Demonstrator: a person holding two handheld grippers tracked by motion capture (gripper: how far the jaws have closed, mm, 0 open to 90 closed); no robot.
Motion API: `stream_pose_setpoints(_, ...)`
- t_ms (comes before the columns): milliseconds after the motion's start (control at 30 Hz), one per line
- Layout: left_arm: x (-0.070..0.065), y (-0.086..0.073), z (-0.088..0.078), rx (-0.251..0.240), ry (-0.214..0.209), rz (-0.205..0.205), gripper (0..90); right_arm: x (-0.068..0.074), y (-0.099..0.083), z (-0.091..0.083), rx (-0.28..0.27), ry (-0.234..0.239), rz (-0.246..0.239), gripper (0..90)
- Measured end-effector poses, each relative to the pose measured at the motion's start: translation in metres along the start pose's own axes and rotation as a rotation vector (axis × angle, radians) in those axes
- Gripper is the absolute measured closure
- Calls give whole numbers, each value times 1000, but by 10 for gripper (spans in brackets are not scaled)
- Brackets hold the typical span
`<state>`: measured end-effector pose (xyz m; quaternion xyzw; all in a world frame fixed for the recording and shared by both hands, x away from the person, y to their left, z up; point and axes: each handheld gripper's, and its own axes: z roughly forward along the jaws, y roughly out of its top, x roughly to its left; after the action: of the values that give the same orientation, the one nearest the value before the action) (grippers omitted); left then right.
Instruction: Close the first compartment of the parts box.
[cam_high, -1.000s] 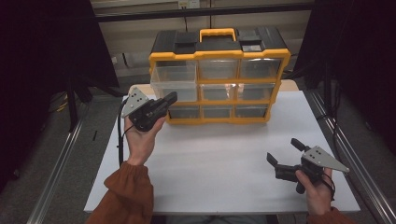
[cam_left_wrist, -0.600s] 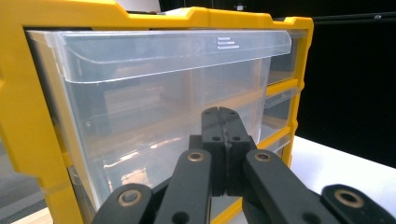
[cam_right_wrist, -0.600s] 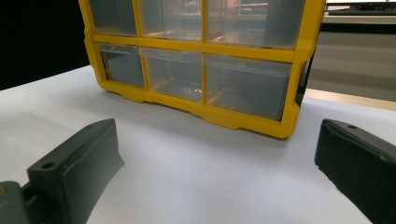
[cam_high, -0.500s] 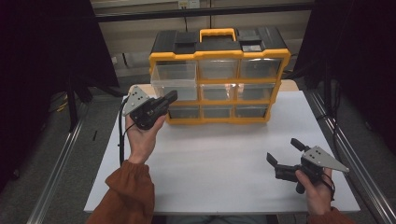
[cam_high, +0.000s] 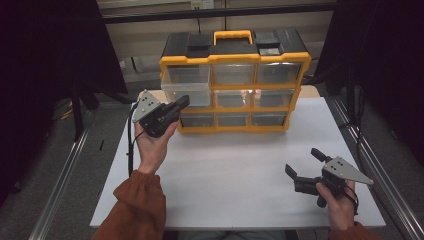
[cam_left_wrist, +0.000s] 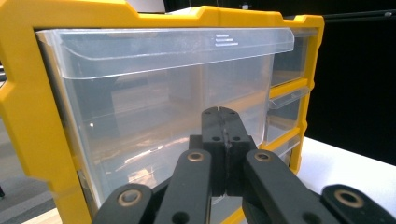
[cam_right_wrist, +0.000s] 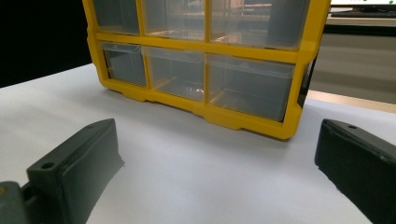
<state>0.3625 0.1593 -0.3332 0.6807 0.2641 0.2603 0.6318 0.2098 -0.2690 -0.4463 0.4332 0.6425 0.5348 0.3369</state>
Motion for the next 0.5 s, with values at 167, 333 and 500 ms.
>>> stream_pose_setpoints(167,1,0,2,-3,4,-5,900,0,0,0,-1,3,-5,0)
stream_pose_setpoints(333,1,1,3,0,8,-5,900,0,0,0,-3,4,-8,0)
stream_pose_setpoints(500,2,1,6,0,4,-5,900,0,0,0,-4,4,-8,0)
